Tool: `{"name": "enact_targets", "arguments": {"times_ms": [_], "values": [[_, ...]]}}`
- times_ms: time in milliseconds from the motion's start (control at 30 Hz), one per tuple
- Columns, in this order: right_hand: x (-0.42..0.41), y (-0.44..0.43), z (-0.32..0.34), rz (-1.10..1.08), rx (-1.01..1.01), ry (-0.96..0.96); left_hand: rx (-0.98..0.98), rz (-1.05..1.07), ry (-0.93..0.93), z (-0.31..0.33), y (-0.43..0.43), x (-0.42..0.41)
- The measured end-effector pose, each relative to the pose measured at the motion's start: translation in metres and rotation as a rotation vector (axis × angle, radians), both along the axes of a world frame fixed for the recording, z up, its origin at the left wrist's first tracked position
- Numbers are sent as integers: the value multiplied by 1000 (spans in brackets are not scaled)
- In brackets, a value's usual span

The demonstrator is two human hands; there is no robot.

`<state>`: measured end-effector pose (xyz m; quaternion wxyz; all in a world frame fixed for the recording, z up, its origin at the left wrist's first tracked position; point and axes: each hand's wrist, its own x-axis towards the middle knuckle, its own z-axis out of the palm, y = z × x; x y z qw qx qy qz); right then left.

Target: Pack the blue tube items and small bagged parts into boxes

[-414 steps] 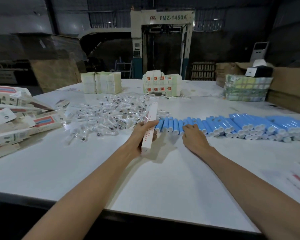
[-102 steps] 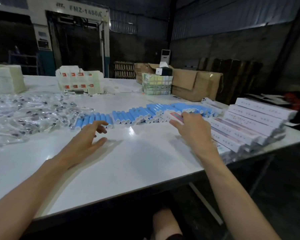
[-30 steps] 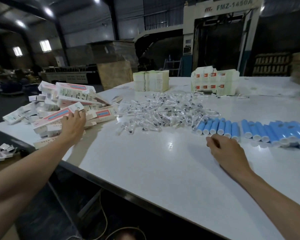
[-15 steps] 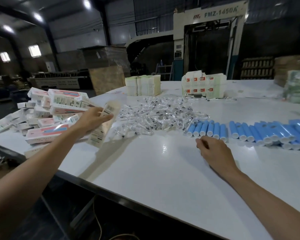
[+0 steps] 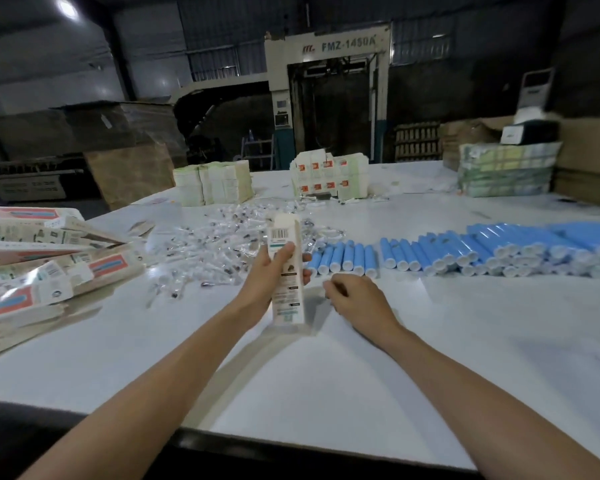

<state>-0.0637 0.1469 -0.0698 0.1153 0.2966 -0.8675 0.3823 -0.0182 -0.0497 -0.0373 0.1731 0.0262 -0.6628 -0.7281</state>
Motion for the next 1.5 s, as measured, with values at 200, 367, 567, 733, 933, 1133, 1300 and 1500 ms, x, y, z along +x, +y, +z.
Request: {"name": "enact_targets", "arguments": {"times_ms": [200, 367, 567, 733, 933, 1133, 1300, 1500], "values": [[-18, 4, 5, -215, -115, 45, 262, -91, -87, -29, 31, -13], [-49, 14, 7, -254, 196, -51, 490, -156, -167, -31, 25, -9], [-57, 18, 0, -254, 347, -18, 465, -145, -129, -29, 26, -7], [-42, 19, 6, -371, 432, 89, 416, -165, -132, -28, 27, -6], [-9, 42, 7, -440, 678, 161, 276, -207, -34, -24, 28, -4], [-19, 48, 16, -527, 658, 126, 159, -237, 18, -20, 28, 6], [-32, 55, 18, -439, 414, -119, 136, -235, 29, -14, 24, 13], [-14, 49, 93, -121, -650, -304, 102, -293, 43, -10, 26, 18]]}}
